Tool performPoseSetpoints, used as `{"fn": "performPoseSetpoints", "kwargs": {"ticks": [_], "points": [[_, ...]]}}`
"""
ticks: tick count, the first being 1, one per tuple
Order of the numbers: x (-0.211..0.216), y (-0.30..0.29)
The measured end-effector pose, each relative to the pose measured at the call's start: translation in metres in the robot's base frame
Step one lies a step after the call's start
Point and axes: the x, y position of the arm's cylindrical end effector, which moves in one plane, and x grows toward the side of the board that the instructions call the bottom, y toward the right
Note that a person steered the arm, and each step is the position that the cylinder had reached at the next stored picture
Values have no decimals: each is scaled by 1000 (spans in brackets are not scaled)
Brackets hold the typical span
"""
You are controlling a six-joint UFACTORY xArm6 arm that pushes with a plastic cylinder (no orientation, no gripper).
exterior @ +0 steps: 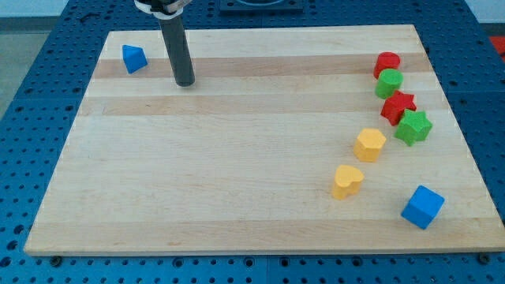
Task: Point your arm close to the blue cube
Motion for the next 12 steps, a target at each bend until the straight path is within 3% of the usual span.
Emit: {"fn": "performPoseSetpoints", "kwargs": {"ticks": [2, 5, 6, 7, 8, 9, 10, 12], "points": [[102, 82], [108, 86], [160, 119], [159, 119], [218, 161], [229, 166], [269, 185], [268, 237]]}}
